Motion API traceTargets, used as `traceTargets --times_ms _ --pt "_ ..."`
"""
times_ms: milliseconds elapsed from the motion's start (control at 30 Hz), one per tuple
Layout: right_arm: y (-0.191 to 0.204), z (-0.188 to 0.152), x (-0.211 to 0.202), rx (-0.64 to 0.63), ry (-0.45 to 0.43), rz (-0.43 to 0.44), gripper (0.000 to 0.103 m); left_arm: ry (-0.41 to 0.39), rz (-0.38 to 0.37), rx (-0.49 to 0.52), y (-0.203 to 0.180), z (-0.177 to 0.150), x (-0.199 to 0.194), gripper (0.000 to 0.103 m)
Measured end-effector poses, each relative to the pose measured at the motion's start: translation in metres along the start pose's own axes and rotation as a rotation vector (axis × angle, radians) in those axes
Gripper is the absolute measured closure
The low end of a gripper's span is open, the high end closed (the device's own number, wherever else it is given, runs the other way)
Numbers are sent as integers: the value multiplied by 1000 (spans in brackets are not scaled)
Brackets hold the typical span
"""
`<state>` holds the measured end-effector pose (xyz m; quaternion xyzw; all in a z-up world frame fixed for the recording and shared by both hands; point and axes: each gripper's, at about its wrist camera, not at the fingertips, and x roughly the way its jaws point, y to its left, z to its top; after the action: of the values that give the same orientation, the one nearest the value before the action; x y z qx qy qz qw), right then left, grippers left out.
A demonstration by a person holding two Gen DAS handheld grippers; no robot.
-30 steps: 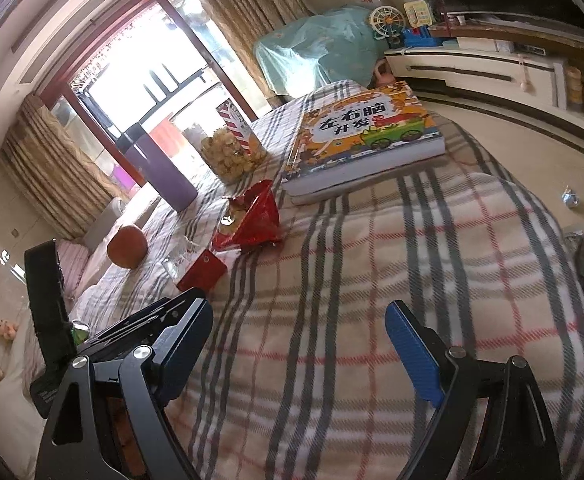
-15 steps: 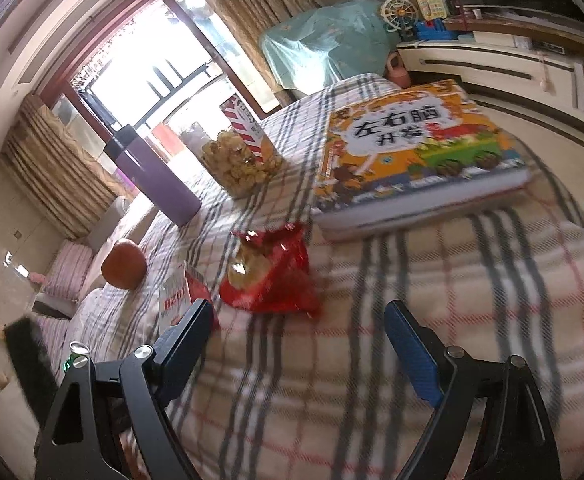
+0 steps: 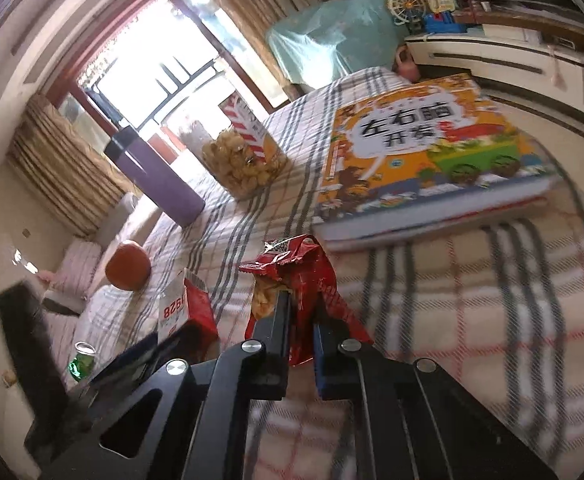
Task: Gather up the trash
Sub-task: 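Grasp red-white snack box with left tool while right tool grasps red chip bag, then carry snack box and chip bag in both tools over the bin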
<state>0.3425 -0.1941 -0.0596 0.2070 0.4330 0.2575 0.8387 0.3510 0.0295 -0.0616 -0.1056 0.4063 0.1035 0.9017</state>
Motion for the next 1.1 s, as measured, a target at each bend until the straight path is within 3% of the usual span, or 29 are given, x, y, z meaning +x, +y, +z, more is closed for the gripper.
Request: traceTargets --times_ms 100,167,233,700,1100 --pt "-9 -6 -18 28 -23 5 94 15 60 23 -6 3 12 20" --pt "-11 -11 -27 41 -31 12 94 27 58 42 -7 2 16 33" --pt "-12 -15 -37 45 -43 13 94 20 56 69 -9 -3 14 36" --pt "-13 -51 -95 21 -86 -26 94 -2 -227 217 -32 -75 -73 44" --pt "-28 -97 -152 53 -138 -87 94 8 -320 308 -54 -121 -114 45"
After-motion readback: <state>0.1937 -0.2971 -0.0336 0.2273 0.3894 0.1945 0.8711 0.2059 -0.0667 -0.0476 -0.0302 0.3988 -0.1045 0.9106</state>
